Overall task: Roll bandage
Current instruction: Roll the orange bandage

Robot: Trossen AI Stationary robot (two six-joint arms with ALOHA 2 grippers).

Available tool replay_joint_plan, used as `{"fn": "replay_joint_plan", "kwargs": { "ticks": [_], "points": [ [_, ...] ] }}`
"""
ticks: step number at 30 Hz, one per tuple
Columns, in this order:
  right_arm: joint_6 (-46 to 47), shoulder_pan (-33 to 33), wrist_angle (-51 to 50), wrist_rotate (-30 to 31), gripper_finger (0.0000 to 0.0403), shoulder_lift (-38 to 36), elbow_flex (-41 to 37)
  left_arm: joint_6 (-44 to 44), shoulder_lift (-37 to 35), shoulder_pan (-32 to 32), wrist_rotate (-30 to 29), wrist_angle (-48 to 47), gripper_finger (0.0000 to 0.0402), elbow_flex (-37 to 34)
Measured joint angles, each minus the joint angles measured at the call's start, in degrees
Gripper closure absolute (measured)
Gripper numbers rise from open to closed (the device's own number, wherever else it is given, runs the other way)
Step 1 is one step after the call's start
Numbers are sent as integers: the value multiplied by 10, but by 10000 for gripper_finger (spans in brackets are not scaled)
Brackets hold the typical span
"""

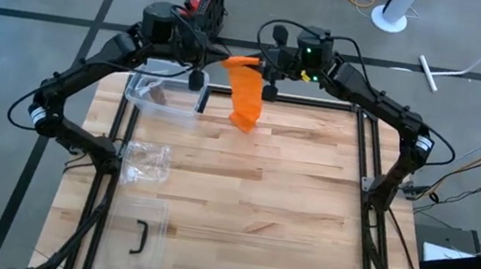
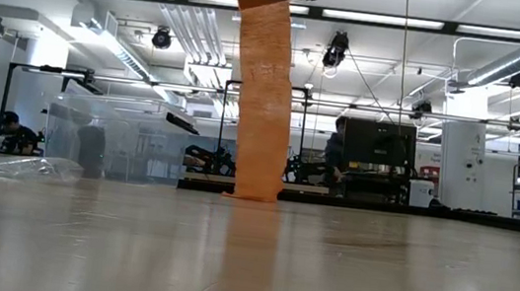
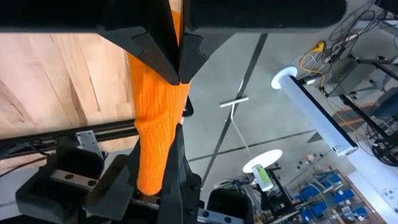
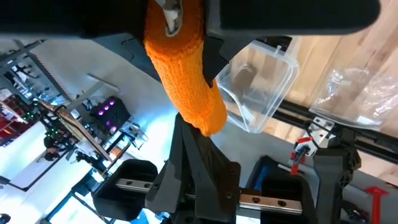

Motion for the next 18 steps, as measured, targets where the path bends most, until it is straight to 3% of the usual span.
{"fn": "replay_joint_plan", "kwargs": {
  "ticks": [8, 14, 18],
  "points": [
    [-2, -1, 0, 4, 350, -2, 0, 16, -10, 0, -5, -13, 399, -1],
    [0, -3, 2, 14, 350, -3, 3, 53, -29, -1, -80, 13, 400, -3],
    [9, -3, -5, 10, 351, -2, 2, 38, -43, 0, -34, 53, 400, -2]
  ]
}}
